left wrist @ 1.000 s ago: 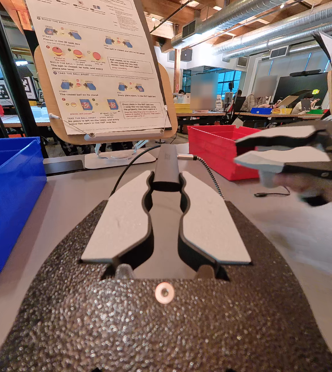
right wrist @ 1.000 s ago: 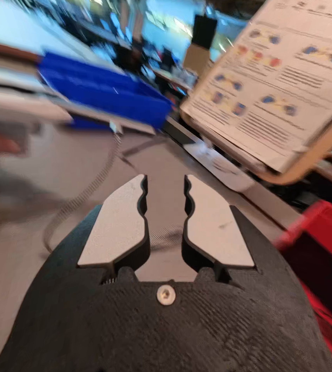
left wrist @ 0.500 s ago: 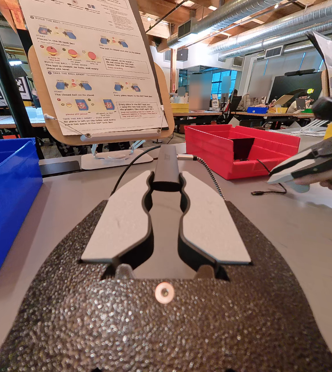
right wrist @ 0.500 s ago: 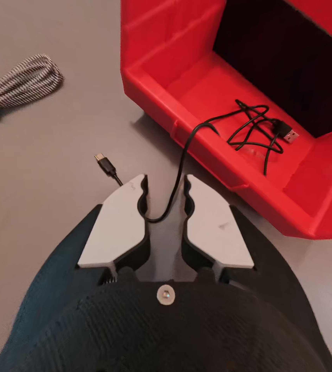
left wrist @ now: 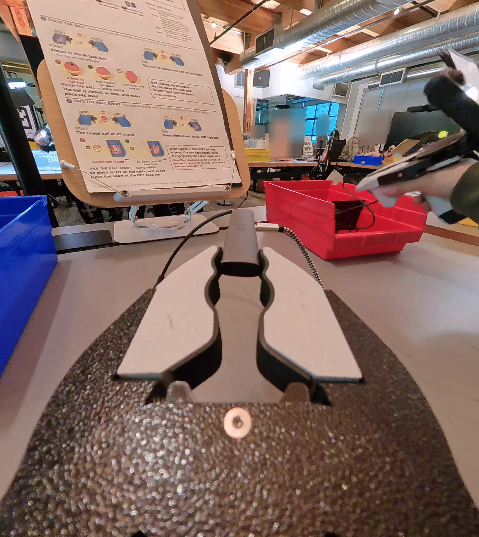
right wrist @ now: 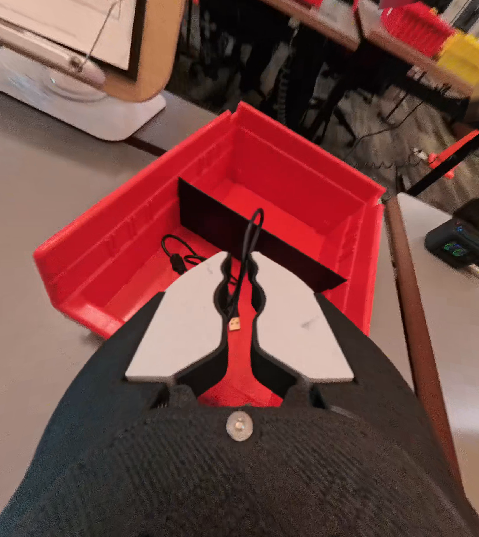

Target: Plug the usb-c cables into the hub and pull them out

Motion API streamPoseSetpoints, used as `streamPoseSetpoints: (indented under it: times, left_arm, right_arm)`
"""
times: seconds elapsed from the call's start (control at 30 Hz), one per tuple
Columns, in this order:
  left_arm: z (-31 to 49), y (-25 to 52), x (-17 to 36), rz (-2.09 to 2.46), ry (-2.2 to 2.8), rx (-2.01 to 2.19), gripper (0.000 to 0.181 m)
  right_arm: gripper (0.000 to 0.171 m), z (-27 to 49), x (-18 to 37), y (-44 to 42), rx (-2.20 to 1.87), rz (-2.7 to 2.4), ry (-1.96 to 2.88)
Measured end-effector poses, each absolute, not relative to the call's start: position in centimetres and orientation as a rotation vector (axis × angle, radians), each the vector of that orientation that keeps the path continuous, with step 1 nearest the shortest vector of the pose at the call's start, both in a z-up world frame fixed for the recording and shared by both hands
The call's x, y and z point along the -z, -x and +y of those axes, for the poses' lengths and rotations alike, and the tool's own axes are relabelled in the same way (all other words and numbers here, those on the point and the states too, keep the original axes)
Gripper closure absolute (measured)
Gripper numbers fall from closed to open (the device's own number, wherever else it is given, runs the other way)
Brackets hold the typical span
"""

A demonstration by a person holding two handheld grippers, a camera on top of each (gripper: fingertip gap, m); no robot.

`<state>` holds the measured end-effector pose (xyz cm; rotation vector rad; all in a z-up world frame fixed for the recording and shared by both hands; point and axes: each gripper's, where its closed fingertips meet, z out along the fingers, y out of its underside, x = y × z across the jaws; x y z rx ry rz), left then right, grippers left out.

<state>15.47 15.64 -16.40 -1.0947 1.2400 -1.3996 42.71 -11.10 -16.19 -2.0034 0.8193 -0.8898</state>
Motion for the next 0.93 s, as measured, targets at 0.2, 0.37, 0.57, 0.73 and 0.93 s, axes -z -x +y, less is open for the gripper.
streamPoseSetpoints:
  times: [0.2,0.37,0.57,0.73,0.93]
  left_arm:
    - [15.6,-15.5,16.4,1.243,1.1,1.409,0.158]
    - [15.6,-15.5,16.4,1.242,1.092,1.409,0.158]
    - [15.4,-15.2,16.1,1.236,1.062,1.417,0.158]
    - [15.4,-15.2,16.0,1.22,1.057,1.435,0.158]
    - [15.2,-15.0,15.8,1.22,1.034,1.437,0.158]
  right_arm:
    - [0.103,-7.2,14.9,-36.4,0.804,0.679,1.919]
    - [0.12,5.2,13.7,-22.5,0.387,0.151,1.674]
    - [0.131,13.0,16.5,-18.2,0.354,0.028,1.624]
    - [0.151,13.7,16.3,-18.8,0.363,0.11,1.565]
    - [0.16,13.4,15.8,-18.7,0.265,0.161,1.505]
